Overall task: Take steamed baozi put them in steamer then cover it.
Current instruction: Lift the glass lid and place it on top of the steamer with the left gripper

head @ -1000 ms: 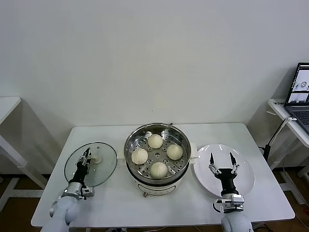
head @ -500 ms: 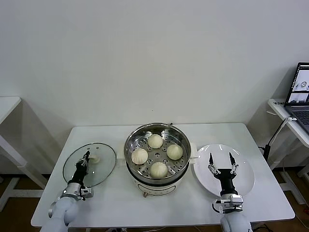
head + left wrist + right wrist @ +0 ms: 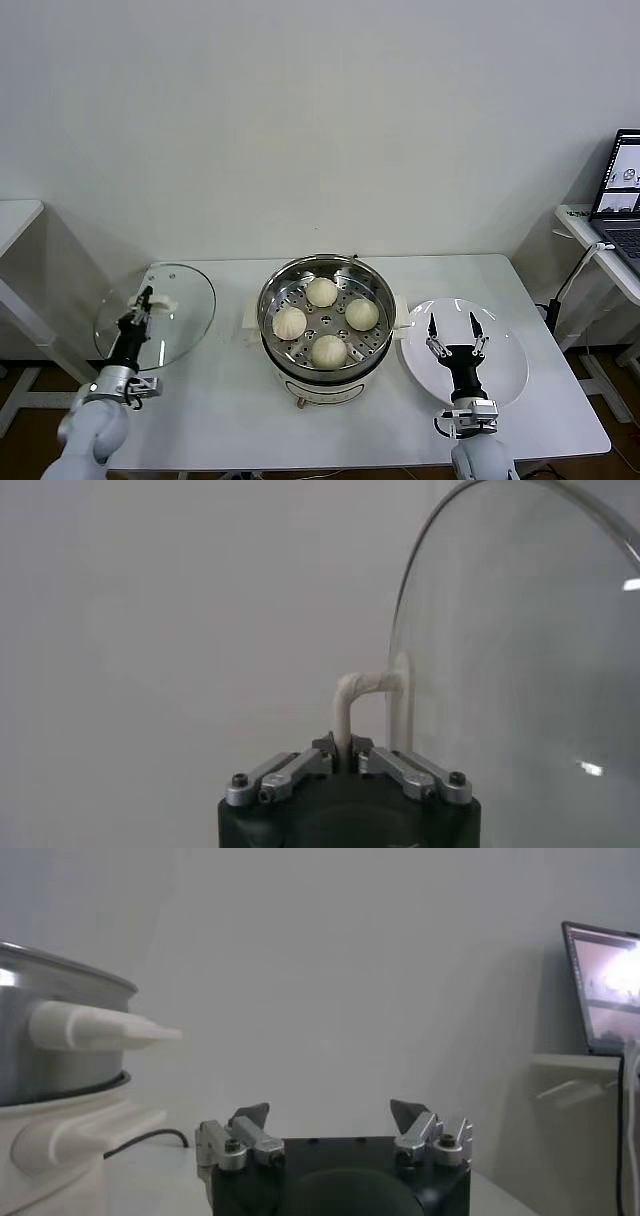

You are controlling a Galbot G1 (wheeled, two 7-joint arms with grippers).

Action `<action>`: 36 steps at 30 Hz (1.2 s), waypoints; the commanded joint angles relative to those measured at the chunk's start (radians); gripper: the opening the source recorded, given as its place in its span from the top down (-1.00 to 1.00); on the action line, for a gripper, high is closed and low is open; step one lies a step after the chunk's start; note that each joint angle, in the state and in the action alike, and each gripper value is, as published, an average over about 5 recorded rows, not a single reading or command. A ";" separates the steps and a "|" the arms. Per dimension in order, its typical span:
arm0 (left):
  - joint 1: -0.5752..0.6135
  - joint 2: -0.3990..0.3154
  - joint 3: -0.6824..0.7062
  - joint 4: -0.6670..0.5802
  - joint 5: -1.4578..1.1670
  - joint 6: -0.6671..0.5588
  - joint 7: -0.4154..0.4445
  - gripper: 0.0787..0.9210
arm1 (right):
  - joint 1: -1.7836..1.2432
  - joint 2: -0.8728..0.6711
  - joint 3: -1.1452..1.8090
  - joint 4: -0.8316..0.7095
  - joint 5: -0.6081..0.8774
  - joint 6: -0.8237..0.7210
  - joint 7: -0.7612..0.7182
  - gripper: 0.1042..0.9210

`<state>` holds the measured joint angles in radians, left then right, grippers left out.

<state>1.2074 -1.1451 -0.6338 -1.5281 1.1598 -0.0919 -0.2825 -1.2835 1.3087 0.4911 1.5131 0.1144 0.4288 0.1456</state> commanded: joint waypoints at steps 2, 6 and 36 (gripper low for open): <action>0.150 0.046 -0.021 -0.495 -0.041 0.030 0.080 0.73 | 0.004 0.001 -0.001 0.006 -0.002 -0.010 0.002 -0.76; 0.149 0.045 0.106 -0.636 -0.031 0.100 0.153 0.73 | -0.003 0.001 0.000 0.012 -0.006 -0.040 0.008 -0.76; -0.154 -0.210 0.693 -0.396 0.161 0.480 0.456 0.73 | 0.014 0.012 0.030 -0.039 -0.010 -0.073 0.017 -0.76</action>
<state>1.1264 -1.2820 -0.0375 -2.0435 1.2751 0.3232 0.1163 -1.2728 1.3189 0.5180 1.4898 0.1069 0.3599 0.1619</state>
